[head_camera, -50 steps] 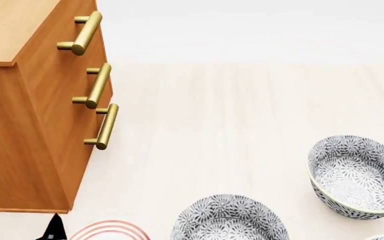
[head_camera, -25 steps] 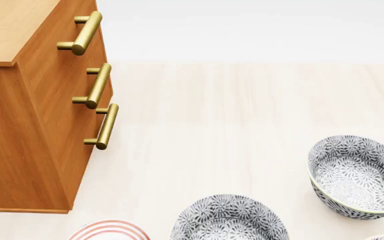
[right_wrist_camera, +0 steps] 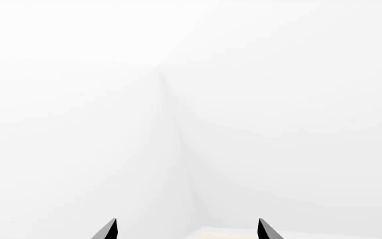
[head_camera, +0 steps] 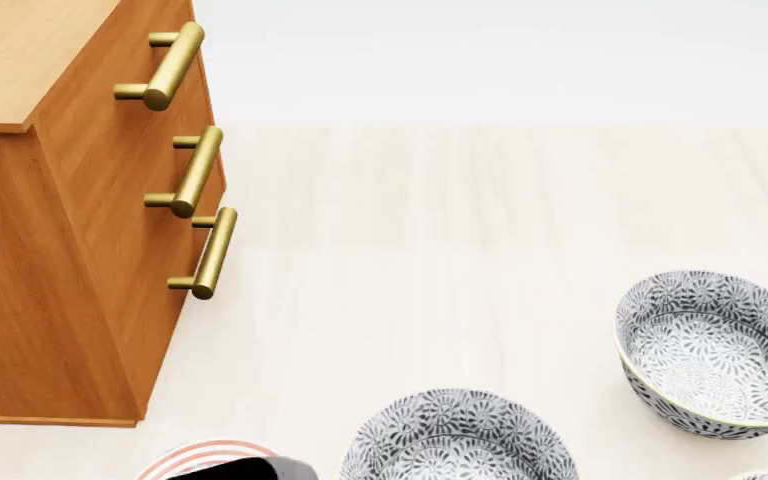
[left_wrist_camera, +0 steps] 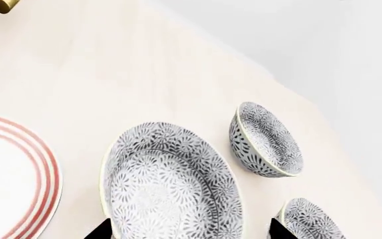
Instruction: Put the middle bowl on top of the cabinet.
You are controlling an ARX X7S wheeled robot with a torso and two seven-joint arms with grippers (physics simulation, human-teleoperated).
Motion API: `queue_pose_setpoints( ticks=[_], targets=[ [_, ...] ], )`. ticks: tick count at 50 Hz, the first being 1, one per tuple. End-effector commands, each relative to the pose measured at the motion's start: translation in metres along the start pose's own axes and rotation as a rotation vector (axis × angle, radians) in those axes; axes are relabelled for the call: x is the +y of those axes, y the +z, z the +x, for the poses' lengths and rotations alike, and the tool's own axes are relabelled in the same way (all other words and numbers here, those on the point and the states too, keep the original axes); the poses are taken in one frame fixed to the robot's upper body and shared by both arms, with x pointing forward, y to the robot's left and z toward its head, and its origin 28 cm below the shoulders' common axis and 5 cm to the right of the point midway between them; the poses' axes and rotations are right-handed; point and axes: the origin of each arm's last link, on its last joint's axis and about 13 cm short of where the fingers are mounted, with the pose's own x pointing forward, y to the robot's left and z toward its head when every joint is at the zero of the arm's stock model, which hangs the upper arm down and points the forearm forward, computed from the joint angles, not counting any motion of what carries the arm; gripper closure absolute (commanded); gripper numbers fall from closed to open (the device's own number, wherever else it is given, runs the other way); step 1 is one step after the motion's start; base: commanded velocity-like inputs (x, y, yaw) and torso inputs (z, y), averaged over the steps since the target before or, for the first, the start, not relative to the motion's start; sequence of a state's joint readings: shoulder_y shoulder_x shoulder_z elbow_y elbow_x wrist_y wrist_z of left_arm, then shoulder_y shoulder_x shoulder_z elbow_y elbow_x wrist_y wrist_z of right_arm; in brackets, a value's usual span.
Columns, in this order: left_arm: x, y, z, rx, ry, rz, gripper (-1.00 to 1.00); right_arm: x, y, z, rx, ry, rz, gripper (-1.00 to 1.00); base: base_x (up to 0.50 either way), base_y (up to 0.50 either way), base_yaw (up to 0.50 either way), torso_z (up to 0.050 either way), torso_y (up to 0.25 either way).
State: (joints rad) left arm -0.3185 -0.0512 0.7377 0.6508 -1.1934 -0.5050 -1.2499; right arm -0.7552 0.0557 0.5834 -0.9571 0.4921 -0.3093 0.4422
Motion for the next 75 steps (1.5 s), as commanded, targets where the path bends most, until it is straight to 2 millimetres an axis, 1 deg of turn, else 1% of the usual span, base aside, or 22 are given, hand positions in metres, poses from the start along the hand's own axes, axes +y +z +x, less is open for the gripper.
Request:
queue_pose_setpoints(
  ticks=[1, 8, 19, 27, 30, 41, 46, 63, 71, 75],
  targets=[
    [0.006, 0.011, 0.015, -0.016, 0.014, -0.111, -1.0, -0.006, 0.001, -0.002, -0.021, 0.008, -0.05, -1.0, 0.0, 0.0, 0.0, 0.0, 0.0],
    [0.011, 0.012, 0.018, -0.036, 0.053, -0.105, -1.0, -0.006, 0.0, -0.001, -0.019, 0.011, -0.051, -1.0, 0.0, 0.0, 0.0, 0.0, 0.0],
    [0.022, 0.002, 0.029, -0.017, 0.089, -0.102, -1.0, -0.007, 0.002, -0.001, -0.024, 0.013, -0.052, -1.0, 0.0, 0.0, 0.0, 0.0, 0.0],
    [0.025, -0.004, 0.037, 0.001, 0.064, -0.091, -1.0, -0.006, 0.003, -0.002, -0.027, 0.017, -0.051, -1.0, 0.0, 0.0, 0.0, 0.0, 0.0],
    [0.026, -0.007, 0.038, -0.033, 0.027, -0.039, -1.0, -0.006, 0.004, -0.002, -0.028, 0.017, -0.05, -1.0, 0.0, 0.0, 0.0, 0.0, 0.0],
    [0.031, -0.009, 0.043, -0.099, 0.004, -0.023, -1.0, -0.005, 0.005, -0.002, -0.031, 0.021, -0.05, -1.0, 0.0, 0.0, 0.0, 0.0, 0.0],
    [0.037, -0.014, 0.048, -0.114, 0.01, -0.022, -1.0, -0.006, 0.006, -0.002, -0.032, 0.021, -0.05, -1.0, 0.0, 0.0, 0.0, 0.0, 0.0],
    [0.047, -0.027, 0.052, -0.088, 0.017, -0.047, -1.0, -0.008, 0.007, -0.002, -0.033, 0.027, -0.049, -1.0, 0.0, 0.0, 0.0, 0.0, 0.0],
    [0.051, -0.032, 0.058, -0.07, 0.024, -0.053, -1.0, -0.008, 0.007, -0.002, -0.035, 0.029, -0.048, -1.0, 0.0, 0.0, 0.0, 0.0, 0.0],
    [0.052, -0.035, 0.065, -0.045, 0.017, -0.033, -1.0, -0.009, 0.008, -0.002, -0.037, 0.027, -0.048, -1.0, 0.0, 0.0, 0.0, 0.0, 0.0]
  ],
)
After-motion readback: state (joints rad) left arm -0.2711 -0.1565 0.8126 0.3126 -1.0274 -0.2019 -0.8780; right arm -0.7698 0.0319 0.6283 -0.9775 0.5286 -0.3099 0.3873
